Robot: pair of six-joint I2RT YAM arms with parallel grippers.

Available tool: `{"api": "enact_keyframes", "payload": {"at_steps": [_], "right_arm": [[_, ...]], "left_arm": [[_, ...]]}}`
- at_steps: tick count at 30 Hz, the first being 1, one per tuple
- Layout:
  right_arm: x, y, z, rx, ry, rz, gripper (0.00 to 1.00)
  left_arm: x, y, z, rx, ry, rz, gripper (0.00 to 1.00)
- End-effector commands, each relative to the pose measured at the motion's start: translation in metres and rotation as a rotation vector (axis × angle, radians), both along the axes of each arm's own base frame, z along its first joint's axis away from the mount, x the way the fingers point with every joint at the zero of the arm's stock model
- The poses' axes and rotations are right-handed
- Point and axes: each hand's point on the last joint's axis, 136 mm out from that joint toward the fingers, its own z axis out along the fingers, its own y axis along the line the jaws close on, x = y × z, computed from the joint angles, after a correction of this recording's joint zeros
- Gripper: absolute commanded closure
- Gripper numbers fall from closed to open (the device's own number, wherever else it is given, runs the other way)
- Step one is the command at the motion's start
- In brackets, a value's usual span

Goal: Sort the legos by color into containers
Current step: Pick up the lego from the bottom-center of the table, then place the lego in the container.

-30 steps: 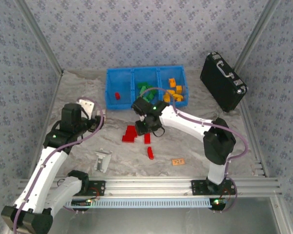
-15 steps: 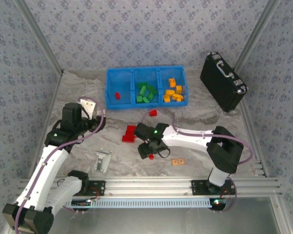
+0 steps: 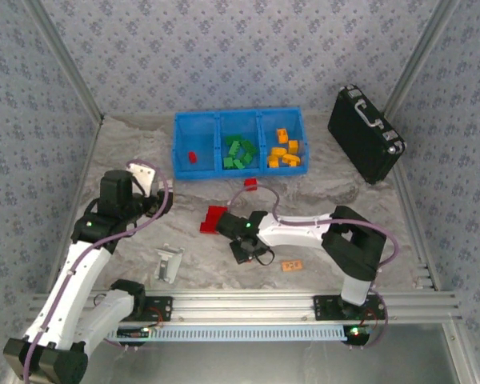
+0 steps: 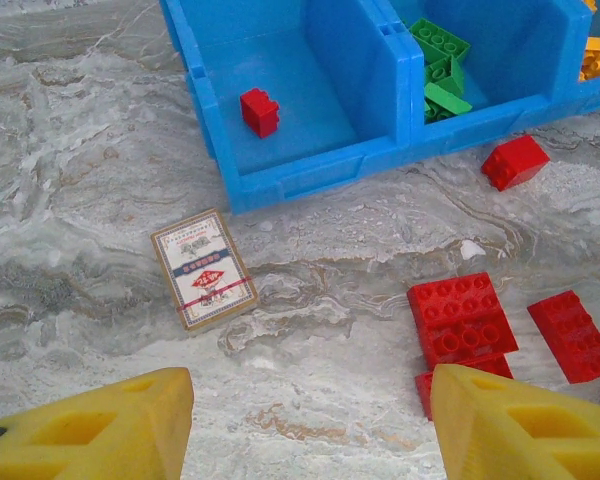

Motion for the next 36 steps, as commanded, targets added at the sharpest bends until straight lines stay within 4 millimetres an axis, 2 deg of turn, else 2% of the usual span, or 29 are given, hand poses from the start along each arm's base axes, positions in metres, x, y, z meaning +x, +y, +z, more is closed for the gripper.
{"api": "enact_keyframes", "payload": {"at_steps": [1,5,8,10,13,17,20,23,24,27,31,36], "right_arm": [[0.000,-0.003,-0.001,-0.024,-0.011,0.006,0.67],[0.001,0.002,0.004,-0.018,-0.014,0.012,0.74],[0.005,0.012,0.016,-0.009,-0.021,0.058,0.76],[0.013,0.024,0.036,0.020,-0.039,0.084,0.77],[0.031,0.036,0.064,0.050,-0.073,0.116,0.77],[0.072,0.056,0.100,0.123,-0.147,0.114,0.77],[0.111,0.073,0.118,0.176,-0.194,0.115,0.77],[0.149,0.090,0.131,0.221,-0.234,0.125,0.78],[0.162,0.097,0.133,0.236,-0.241,0.130,0.78],[0.191,0.111,0.136,0.252,-0.261,0.140,0.78],[0.225,0.120,0.132,0.270,-0.274,0.125,0.78],[0.267,0.126,0.131,0.312,-0.313,0.082,0.78]], "left_arm": [[-0.004,0.002,-0.001,-0.013,-0.003,0.005,0.35],[-0.004,0.002,0.001,-0.013,-0.008,0.005,0.35],[-0.007,0.000,-0.002,-0.022,0.006,-0.006,0.35],[-0.011,-0.003,-0.005,-0.035,0.026,-0.014,0.34],[-0.013,-0.001,-0.008,-0.070,0.038,0.020,0.26],[-0.016,-0.004,-0.010,-0.123,0.046,0.036,0.22],[-0.015,0.000,-0.013,-0.135,0.028,0.067,0.19],[-0.016,0.003,-0.012,-0.139,0.018,0.084,0.08],[-0.017,0.002,-0.011,-0.143,0.016,0.077,0.00],[-0.021,-0.003,-0.007,-0.158,0.010,0.044,0.00],[-0.021,0.010,-0.001,-0.189,-0.047,0.136,0.00],[-0.025,0.002,0.004,-0.243,-0.065,0.104,0.00]]}}
